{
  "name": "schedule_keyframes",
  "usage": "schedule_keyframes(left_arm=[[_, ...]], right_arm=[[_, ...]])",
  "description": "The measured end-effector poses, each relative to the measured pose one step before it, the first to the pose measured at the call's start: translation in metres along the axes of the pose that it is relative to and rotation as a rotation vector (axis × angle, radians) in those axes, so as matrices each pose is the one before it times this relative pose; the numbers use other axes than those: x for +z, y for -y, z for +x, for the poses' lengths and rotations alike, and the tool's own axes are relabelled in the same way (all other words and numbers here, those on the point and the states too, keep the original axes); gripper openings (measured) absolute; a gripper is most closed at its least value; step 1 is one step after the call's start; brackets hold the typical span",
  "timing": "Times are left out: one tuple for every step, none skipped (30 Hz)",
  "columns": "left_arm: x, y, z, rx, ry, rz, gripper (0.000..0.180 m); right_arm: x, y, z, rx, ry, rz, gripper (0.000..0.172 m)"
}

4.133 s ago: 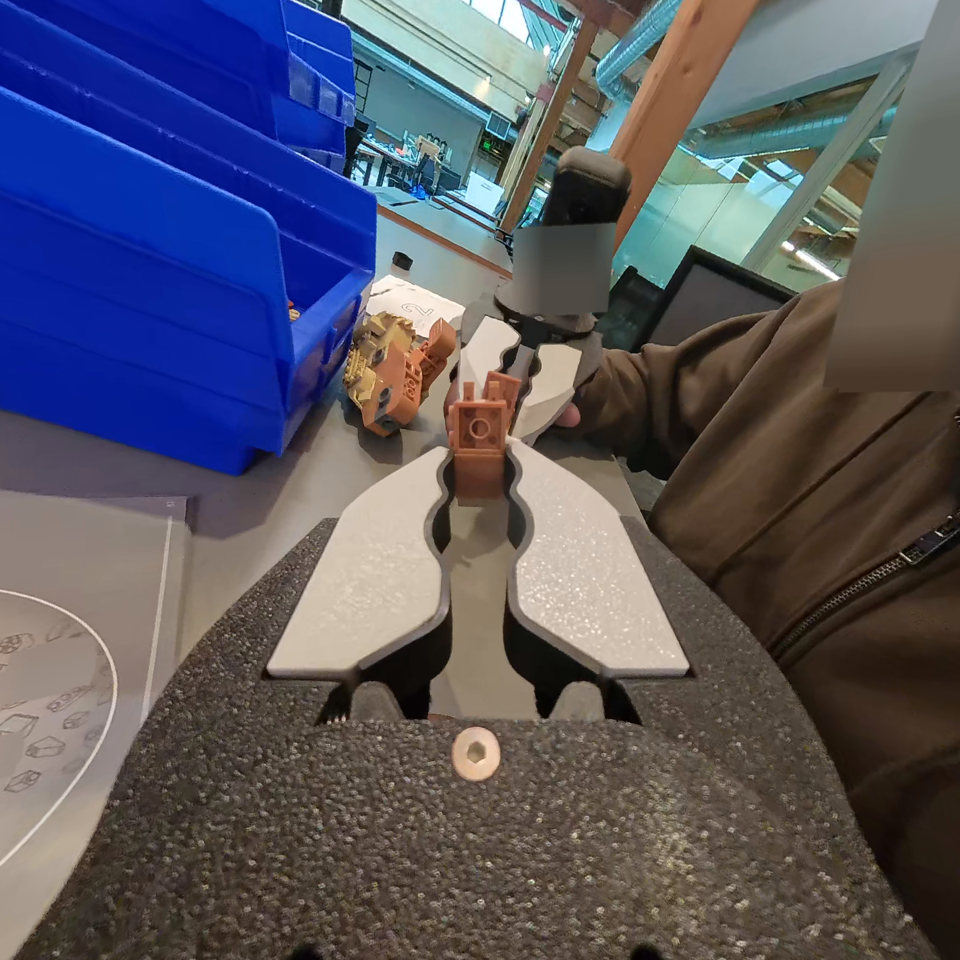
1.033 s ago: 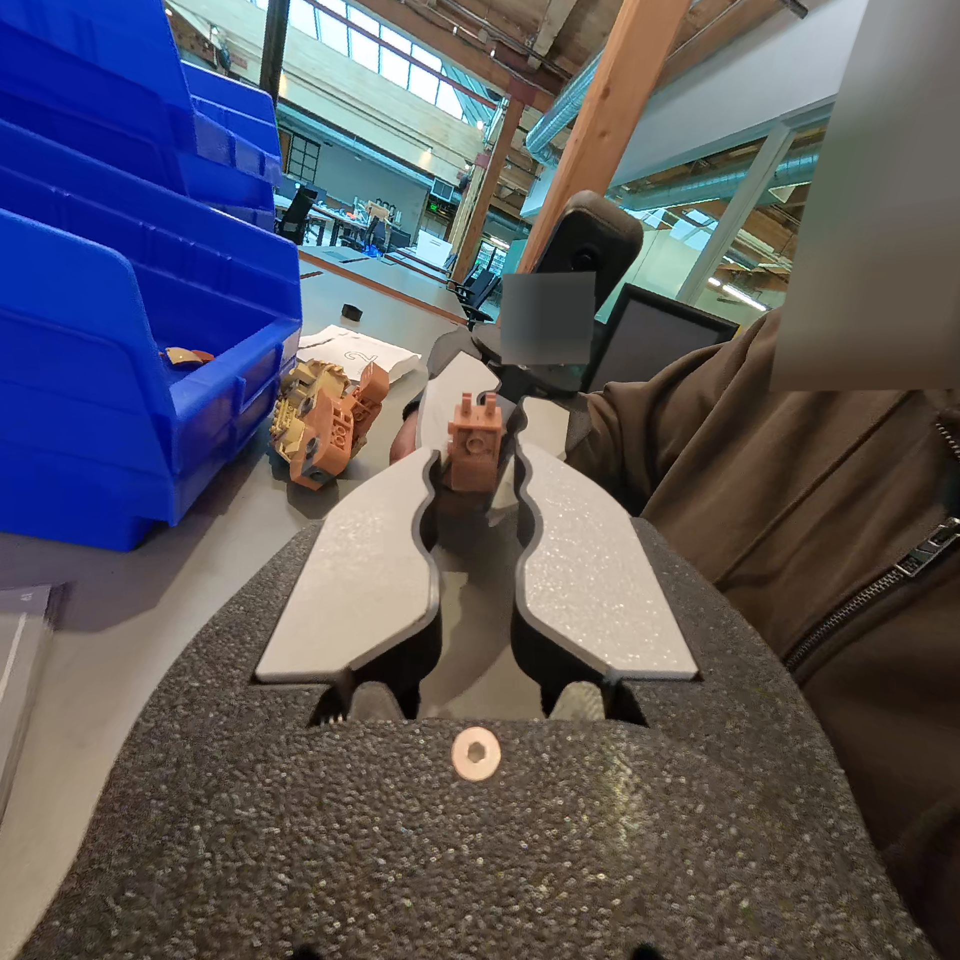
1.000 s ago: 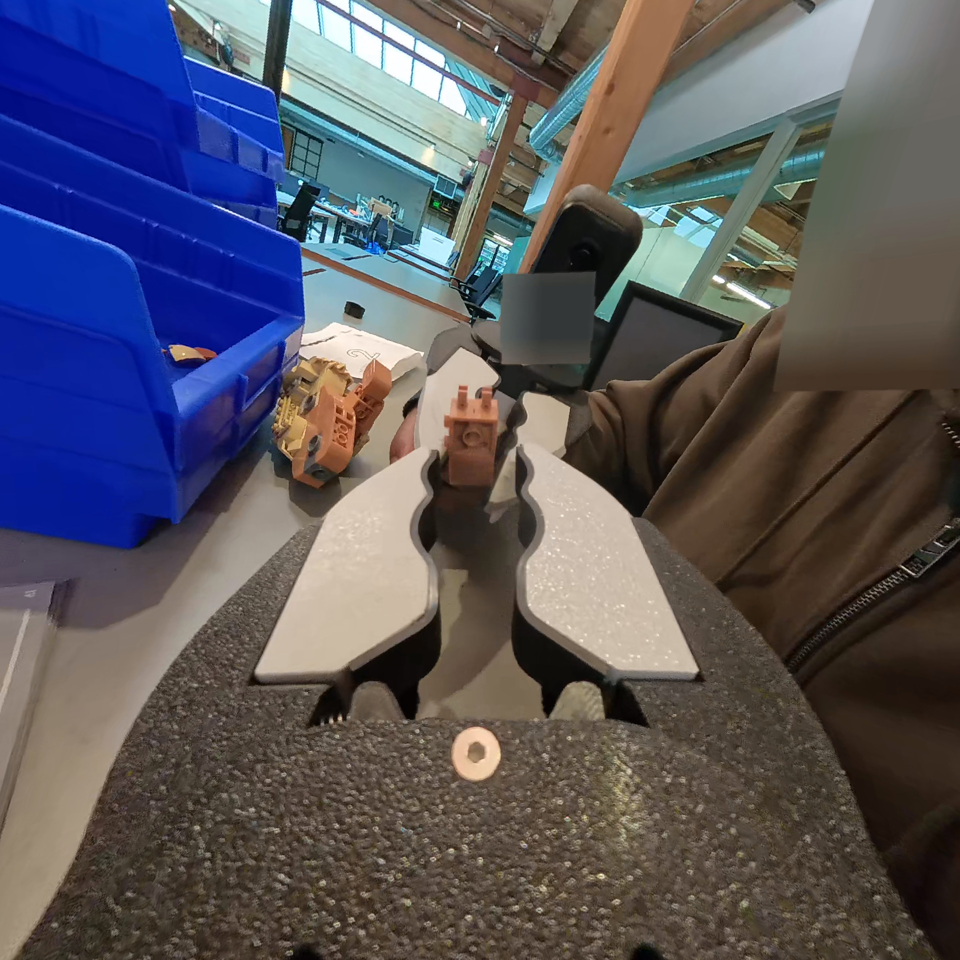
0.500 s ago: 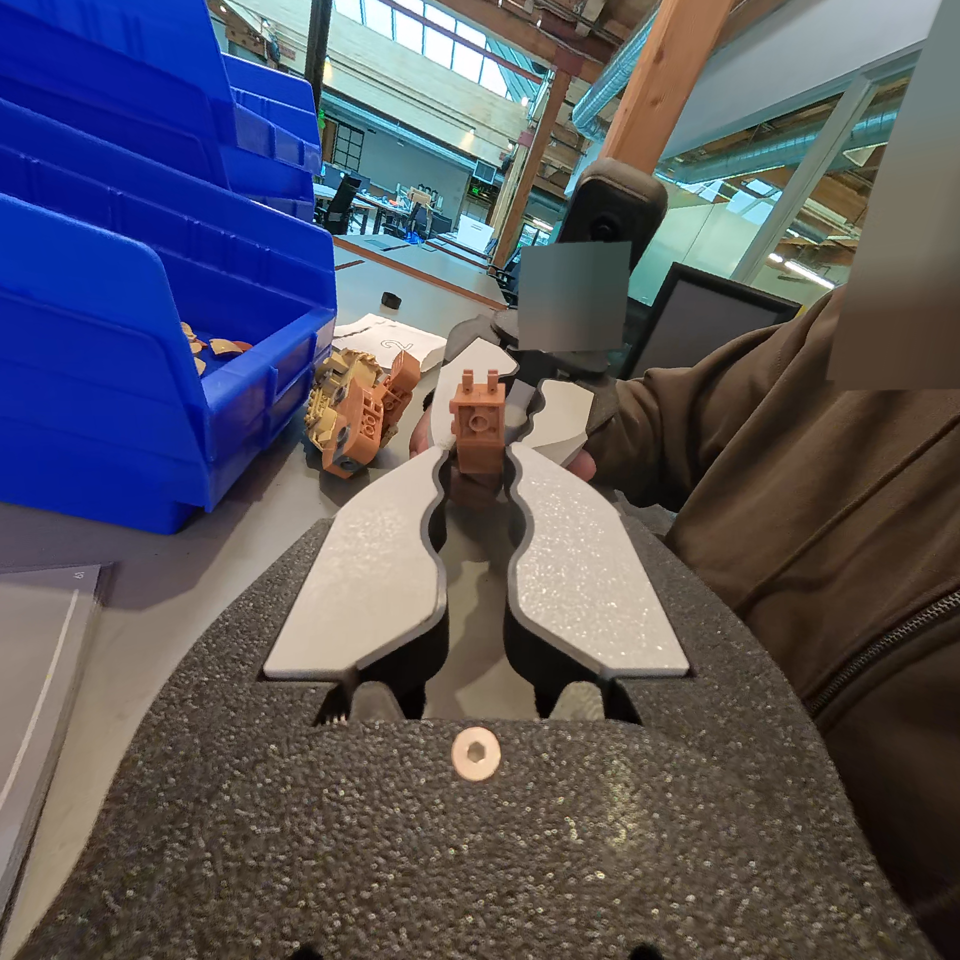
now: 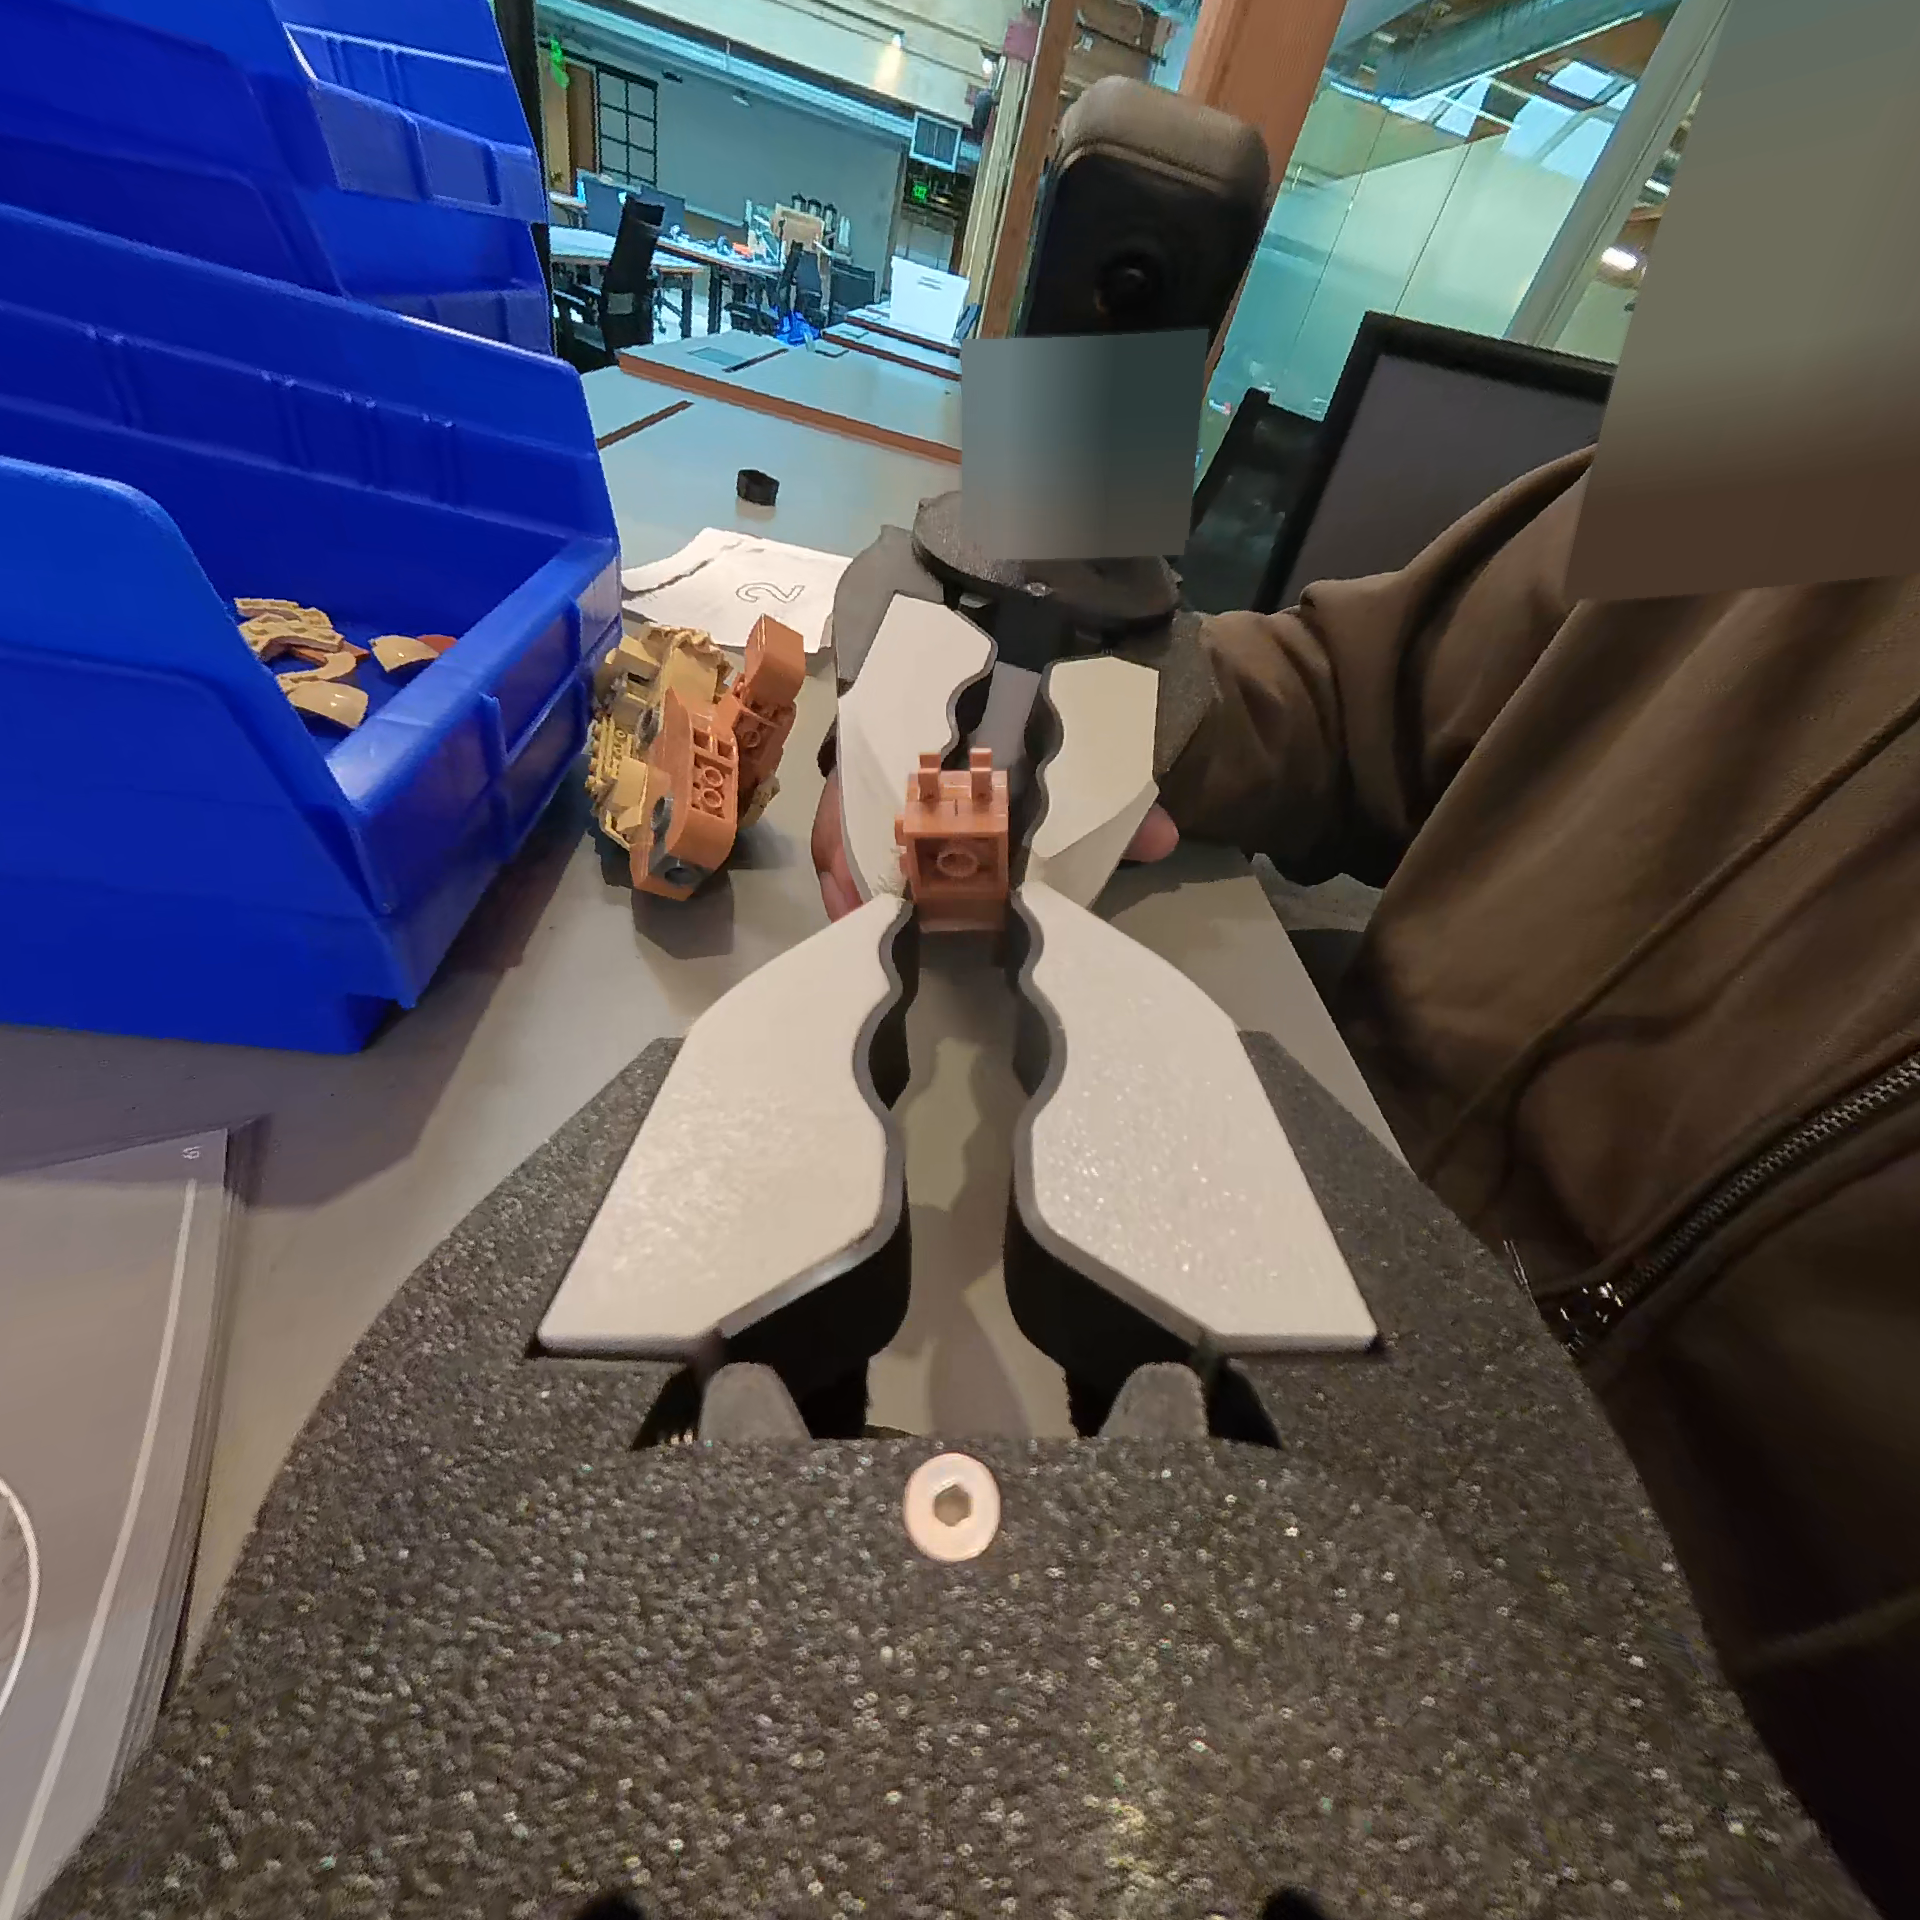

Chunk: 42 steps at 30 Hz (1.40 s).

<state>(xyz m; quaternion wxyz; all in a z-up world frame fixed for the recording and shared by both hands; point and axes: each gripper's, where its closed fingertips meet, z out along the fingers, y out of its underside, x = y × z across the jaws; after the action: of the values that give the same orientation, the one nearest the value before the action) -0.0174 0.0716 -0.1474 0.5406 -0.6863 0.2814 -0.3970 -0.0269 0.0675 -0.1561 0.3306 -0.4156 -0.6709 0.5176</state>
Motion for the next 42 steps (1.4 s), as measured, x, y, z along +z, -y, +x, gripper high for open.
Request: schedule_keyframes(left_arm=[[0.00011,-0.00074,-0.00004,0.002,0.0018,-0.0072,0.016],[0.00016,-0.00055,0.00004,0.0006,0.0009,-0.006,0.016],[0.00003,-0.0004,0.00026,0.0008,-0.0011,-0.0047,0.015],[-0.00001,-0.00036,0.00033,0.0035,-0.0002,-0.0036,0.016],[0.00011,-0.0005,0.00027,0.0031,-0.001,-0.0053,0.016],[0.00012,-0.00068,0.0004,0.0025,-0.0008,-0.0057,0.016],[0.00021,-0.0006,0.00023,0.0039,0.0008,-0.0049,0.016],[0.00023,-0.00083,0.00051,0.0041,-0.0013,-0.006,0.016],[0.0002,-0.00065,0.00027,0.0034,-0.0005,-0.0048,0.015],[0.00013,-0.00058,0.00026,0.0025,-0.0009,-0.0036,0.016],[0.00008,-0.0005,0.00019,0.0009,-0.0015,-0.0033,0.016],[-0.00009,-0.00065,0.00053,0.0008,-0.0045,-0.0045,0.016],[-0.00234,-0.00085,-0.00074,0.0023,0.0014,-0.0065,0.008],[-0.00741,0.00444,-0.00735,-0.0034,0.0356,0.0327,0.008],[-0.01053,0.00739,-0.00765,-0.0281,0.0187,0.0418,0.008],[-0.01061,0.00936,-0.00788,-0.0213,0.0195,0.0503,0.007],[-0.00796,0.00756,-0.00688,-0.0144,0.0207,0.0356,0.008],[-0.00457,0.00469,-0.00346,-0.0084,0.0073,0.0212,0.008],[-0.00128,0.00127,-0.00092,-0.0044,-0.0004,0.0062,0.008],[0.00104,-0.0019,-0.00037,0.0009,0.0039,-0.0071,0.008],[0.00282,-0.00453,0.00036,0.0044,0.0039,-0.0208,0.008],[0.00346,-0.00487,0.00038,0.0083,0.0064,-0.0231,0.008],[0.0031,-0.00373,-0.00076,0.0129,0.0152,-0.0168,0.008],[0.00242,-0.00337,-0.00145,0.0153,0.0178,-0.0149,0.008],[0.002,-0.00344,-0.00135,0.0153,0.0154,-0.0146,0.008],[0.00181,-0.00354,-0.00164,0.0151,0.0166,-0.012,0.008],[0.00231,-0.00478,-0.00071,0.0173,0.0079,-0.0211,0.008],[0.003,-0.00558,0.00038,0.0148,-0.0013,-0.0293,0.008],[0.00303,-0.00346,0.00103,0.0057,-0.0053,-0.0283,0.008],[0.00245,-0.00137,0.00143,0.016,-0.0027,-0.0142,0.008],[0.00182,-0.00109,0.00162,0.0154,-0.0025,-0.0101,0.008],[0.00135,-0.00157,0.00116,0.0108,-0.0003,-0.0135,0.008],[0.00079,-0.00105,0.00061,0.006,-0.0001,-0.0082,0.008],[0.00036,-0.00019,-0.00003,0.0005,-0.0003,-0.0026,0.008],[0.0001,0.00005,-0.00041,-0.0047,-0.0009,0.0002,0.008],[-0.00025,0.00027,-0.00047,-0.0065,-0.0014,0.0017,0.008],[-0.0001,0.00012,-0.00018,-0.0046,-0.0026,0.0012,0.008],[0.00006,-0.00015,0.00054,-0.0007,-0.0055,-0.0017,0.008],[0.00056,-0.00055,0.00125,0.004,-0.008,-0.0047,0.008],[0.00068,-0.00054,0.00127,0.0076,-0.007,-0.0053,0.008],[0.00087,-0.00048,0.0017,0.0113,-0.0071,-0.0054,0.008],[0.00086,-0.00023,0.00188,0.0146,-0.008,-0.0039,0.008]], right_arm=[[0.0,-0.00069,-0.00011,-0.0008,0.0026,-0.0053,0.018],[-0.00012,-0.00056,-0.00023,-0.0011,0.0023,-0.0048,0.018],[-0.00018,-0.00033,-0.00024,-0.0007,0.0026,-0.0034,0.018],[-0.00009,-0.00022,-0.0004,0.0001,0.0026,-0.0027,0.018],[-0.00015,-0.00047,-0.00046,0.0001,0.0028,-0.003,0.018],[-0.00012,-0.00056,-0.00031,-0.001,0.0022,-0.003,0.018],[-0.00015,-0.00056,-0.00045,-0.001,0.0023,-0.0029,0.018],[-0.0002,-0.00067,-0.00054,-0.0001,0.0038,-0.0028,0.018],[-0.00014,-0.00063,-0.00045,0.0005,0.0039,-0.0025,0.018],[-0.0002,-0.00051,-0.0003,0.0008,0.0032,-0.0023,0.018],[-0.00004,-0.0005,-0.0003,0.0011,0.0038,-0.0025,0.018],[-0.00045,-0.00034,0.00017,0.0026,0.0021,-0.0019,0.018],[-0.00333,0.00095,0.00478,0.0086,-0.021,0.0082,0.018],[-0.00686,0.00105,0.00813,0.0154,-0.0243,0.0104,0.018],[-0.00858,0.00128,0.00851,0.0232,-0.0115,0.0143,0.018],[-0.00831,0.00298,0.00747,0.0268,-0.0052,0.0267,0.018],[-0.00608,0.00348,0.00546,0.0227,-0.0031,0.026,0.018],[-0.00301,0.00254,0.00352,0.0124,-0.0053,0.0151,0.018],[-0.00046,0.00126,0.00172,0.0011,-0.0083,0.0057,0.018],[0.0013,-0.00005,0.00048,-0.0051,-0.0112,-0.0024,0.018],[0.002,-0.00118,0.00003,-0.0076,-0.0133,-0.0067,0.018],[0.00191,-0.00127,0.00032,-0.0095,-0.0161,-0.005,0.018],[0.00137,-0.00058,0.00081,-0.0109,-0.0187,0.0006,0.018],[0.0007,0.00028,0.00114,-0.0088,-0.0183,0.0079,0.018],[0.00031,0.00065,0.00126,-0.0061,-0.0168,0.0123,0.018],[0.00034,0.00022,0.00055,-0.0046,-0.0098,0.0084,0.018],[0.00053,-0.00055,0.0009,-0.0026,-0.008,0.0014,0.018],[0.00081,-0.00108,0.00177,-0.0027,-0.0102,-0.0027,0.018],[0.00101,-0.0014,0.00145,-0.0002,-0.0035,-0.0057,0.018],[0.00134,-0.00172,0.00089,0.0031,0.0022,-0.0072,0.018],[0.00133,-0.00134,0.00036,-0.0026,0.0007,-0.0067,0.018],[0.00121,-0.00098,-0.00088,-0.0116,0.0016,-0.007,0.018],[0.00129,-0.0009,-0.00143,-0.0146,0.0006,-0.0076,0.018],[0.00118,-0.00052,-0.00175,-0.0127,0.0007,-0.0054,0.018],[0.00117,0.00011,-0.0023,-0.0101,0.0053,-0.0047,0.018],[0.0012,0.00044,-0.00237,-0.0096,0.0057,-0.0038,0.018],[0.00099,0.00105,-0.00226,-0.0106,0.0041,-0.0011,0.018],[0.00099,0.00102,-0.00229,-0.0123,0.005,-0.0025,0.018],[0.00095,0.00056,-0.00172,-0.0144,0.0017,-0.0041,0.018],[0.00065,0.00033,-0.00137,-0.0136,0.0001,-0.0039,0.018],[0.00063,-0.00029,-0.00158,-0.0087,0.0034,-0.0046,0.018],[0.00076,-0.00074,-0.00111,-0.0044,0.004,-0.0036,0.018]])
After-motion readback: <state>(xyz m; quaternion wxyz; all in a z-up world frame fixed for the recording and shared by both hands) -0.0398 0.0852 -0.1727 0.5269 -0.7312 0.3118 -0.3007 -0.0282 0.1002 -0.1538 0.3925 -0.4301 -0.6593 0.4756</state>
